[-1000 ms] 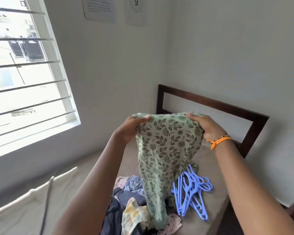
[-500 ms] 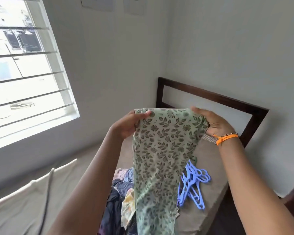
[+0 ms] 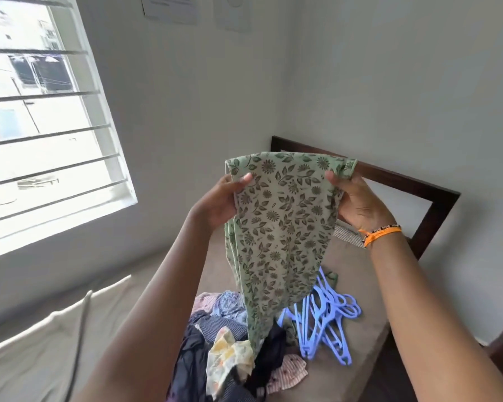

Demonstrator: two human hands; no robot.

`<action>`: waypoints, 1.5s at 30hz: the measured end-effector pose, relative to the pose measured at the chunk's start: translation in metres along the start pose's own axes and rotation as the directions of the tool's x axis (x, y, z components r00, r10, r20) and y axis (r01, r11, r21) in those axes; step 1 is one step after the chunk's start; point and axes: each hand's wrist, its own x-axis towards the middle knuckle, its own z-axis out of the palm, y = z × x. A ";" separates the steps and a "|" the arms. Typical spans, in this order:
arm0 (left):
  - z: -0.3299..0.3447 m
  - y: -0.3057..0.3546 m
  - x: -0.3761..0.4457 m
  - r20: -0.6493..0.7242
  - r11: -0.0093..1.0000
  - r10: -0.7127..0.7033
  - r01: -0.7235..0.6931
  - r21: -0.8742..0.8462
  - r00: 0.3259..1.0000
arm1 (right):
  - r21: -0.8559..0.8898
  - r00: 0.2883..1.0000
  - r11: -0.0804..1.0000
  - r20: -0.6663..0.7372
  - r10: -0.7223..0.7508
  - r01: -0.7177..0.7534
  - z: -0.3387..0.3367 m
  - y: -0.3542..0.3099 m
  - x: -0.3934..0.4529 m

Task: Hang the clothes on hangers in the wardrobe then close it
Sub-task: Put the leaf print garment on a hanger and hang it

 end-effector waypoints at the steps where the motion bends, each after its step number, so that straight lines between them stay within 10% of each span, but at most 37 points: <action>1: -0.001 -0.008 0.000 -0.012 0.998 -0.056 0.056 0.023 0.998 | -0.078 0.998 0.995 -0.003 0.059 -0.059 0.001 0.009 0.001; 5: -0.012 -0.024 0.001 -0.212 0.942 -0.213 0.258 0.214 0.954 | -0.138 0.944 0.944 -0.182 0.274 -0.300 -0.001 0.029 0.004; 11: -0.021 -0.019 0.003 -0.133 0.992 -0.127 0.126 -0.013 0.983 | 0.029 0.976 0.977 -0.057 0.211 -0.210 0.011 0.032 0.005; 14: -0.023 -0.030 0.011 -0.312 0.962 -0.194 0.243 0.127 0.930 | -0.052 0.905 0.935 -0.273 0.326 -0.352 0.016 0.044 0.018; 20: -0.037 -0.011 0.044 -0.517 0.973 -0.091 0.186 0.135 0.851 | -0.038 0.947 0.979 -0.261 0.186 -0.202 0.019 0.036 0.060; 30: -0.053 0.020 0.081 -0.470 0.947 0.076 0.084 0.310 0.879 | 0.025 0.945 1.000 -0.327 -0.010 0.019 0.026 0.019 0.100; 35: -0.066 -0.059 0.029 -0.510 0.867 -0.085 0.316 0.385 0.856 | -0.064 0.839 0.976 -0.525 0.144 -0.207 0.007 0.096 0.045; 45: -0.052 -0.293 -0.146 -0.631 0.198 -0.688 0.929 0.313 0.359 | -0.250 0.428 0.351 -0.616 0.662 -0.902 -0.012 0.305 -0.132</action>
